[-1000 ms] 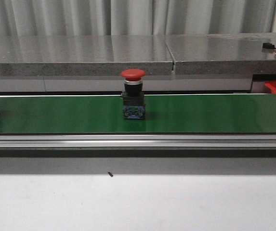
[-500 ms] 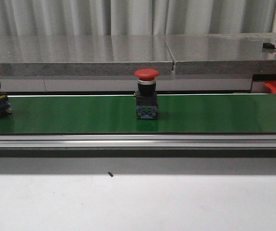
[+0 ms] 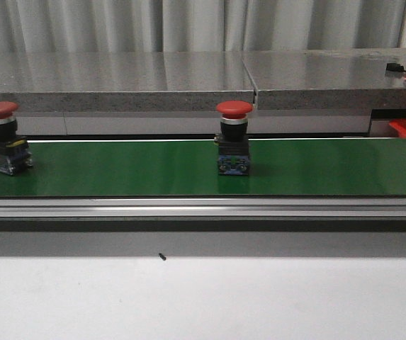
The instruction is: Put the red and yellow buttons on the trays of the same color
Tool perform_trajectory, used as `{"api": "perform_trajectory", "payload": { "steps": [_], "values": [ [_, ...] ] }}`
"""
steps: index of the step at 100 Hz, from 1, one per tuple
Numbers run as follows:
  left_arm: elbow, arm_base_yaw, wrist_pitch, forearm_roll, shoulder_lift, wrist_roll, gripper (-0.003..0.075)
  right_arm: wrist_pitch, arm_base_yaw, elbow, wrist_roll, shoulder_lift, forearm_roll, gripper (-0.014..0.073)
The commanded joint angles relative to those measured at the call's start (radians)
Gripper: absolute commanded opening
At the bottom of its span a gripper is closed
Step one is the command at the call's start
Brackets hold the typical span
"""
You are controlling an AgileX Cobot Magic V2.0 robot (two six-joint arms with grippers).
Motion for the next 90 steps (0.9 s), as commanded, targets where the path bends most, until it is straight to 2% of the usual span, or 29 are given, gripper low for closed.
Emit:
{"api": "perform_trajectory", "payload": {
  "steps": [1, 54, 90],
  "values": [
    [-0.027, -0.008, -0.072, -0.010, -0.003, 0.001, -0.0020, -0.033, 0.031, -0.070, -0.016, 0.070, 0.027, 0.0551],
    [-0.027, -0.008, -0.072, -0.010, -0.003, 0.001, -0.0020, -0.102, 0.267, -0.229, -0.016, 0.446, -0.061, 0.0551],
    [-0.027, -0.008, -0.072, -0.010, -0.003, 0.001, -0.0020, -0.118, 0.302, -0.314, -0.015, 0.585, -0.064, 0.0551]
  ]
}}
